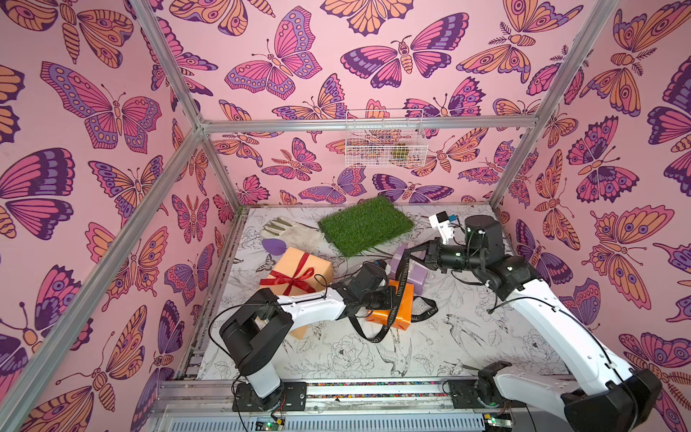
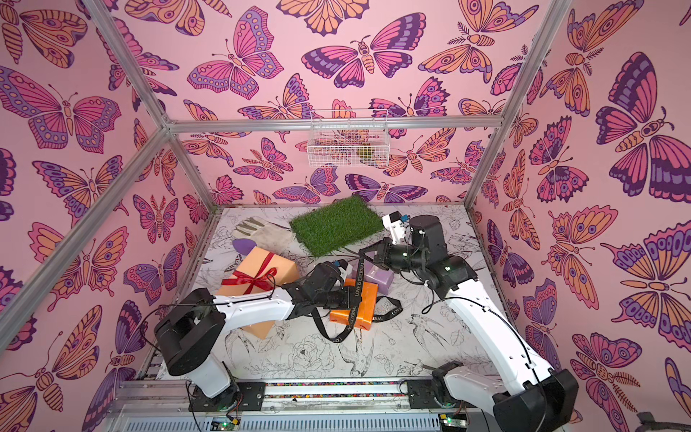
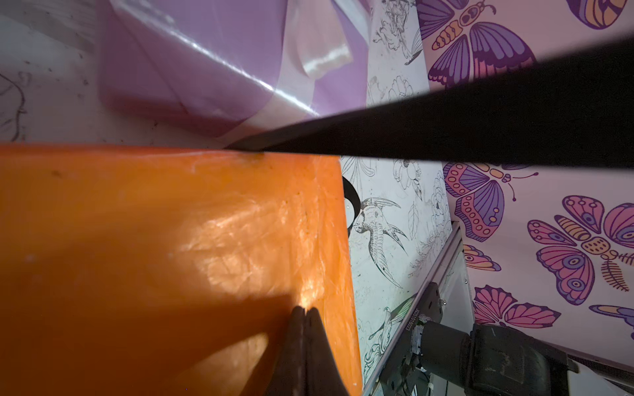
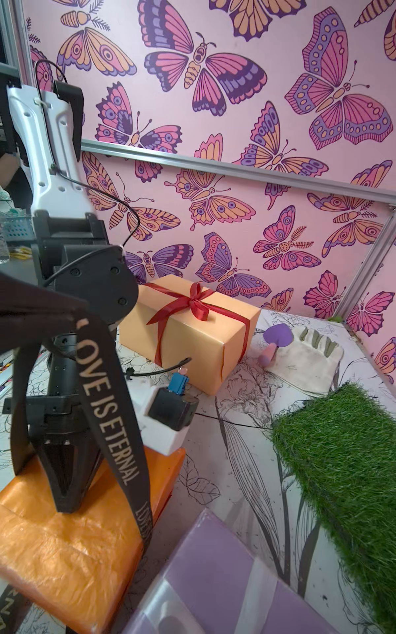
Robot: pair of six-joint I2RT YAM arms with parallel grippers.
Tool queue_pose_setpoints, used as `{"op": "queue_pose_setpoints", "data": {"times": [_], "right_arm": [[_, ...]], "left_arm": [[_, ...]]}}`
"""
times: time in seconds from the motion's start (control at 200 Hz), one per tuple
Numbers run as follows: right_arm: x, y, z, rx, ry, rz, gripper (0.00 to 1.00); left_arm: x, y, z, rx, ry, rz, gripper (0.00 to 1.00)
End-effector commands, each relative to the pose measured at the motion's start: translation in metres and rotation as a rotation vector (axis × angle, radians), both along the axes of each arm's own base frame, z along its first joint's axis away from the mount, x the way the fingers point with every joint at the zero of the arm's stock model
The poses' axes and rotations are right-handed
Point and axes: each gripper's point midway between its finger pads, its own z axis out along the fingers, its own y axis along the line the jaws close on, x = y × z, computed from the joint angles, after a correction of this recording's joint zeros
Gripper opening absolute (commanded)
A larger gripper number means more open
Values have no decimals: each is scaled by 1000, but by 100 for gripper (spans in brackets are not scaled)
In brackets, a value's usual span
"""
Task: Untie the ribbon bows on the gift boxes
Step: Pull the ribbon from the gift box.
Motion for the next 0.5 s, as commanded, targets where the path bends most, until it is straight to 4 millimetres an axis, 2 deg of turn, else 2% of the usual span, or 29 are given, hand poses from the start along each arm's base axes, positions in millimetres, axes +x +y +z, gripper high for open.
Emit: {"op": "queue_pose_setpoints", "data": {"times": [0.0, 0.2, 0.496], "right_arm": [[3, -1, 70, 69, -214, 8, 0], [1, -8, 138, 56, -355, 2, 0], [5, -45, 207, 109, -490, -117, 0]], "left_arm": [[-21, 41, -66, 211, 129, 17, 0], [-19, 48, -70, 216, 142, 26, 0], [-18, 53, -78, 222, 171, 31, 0]]}}
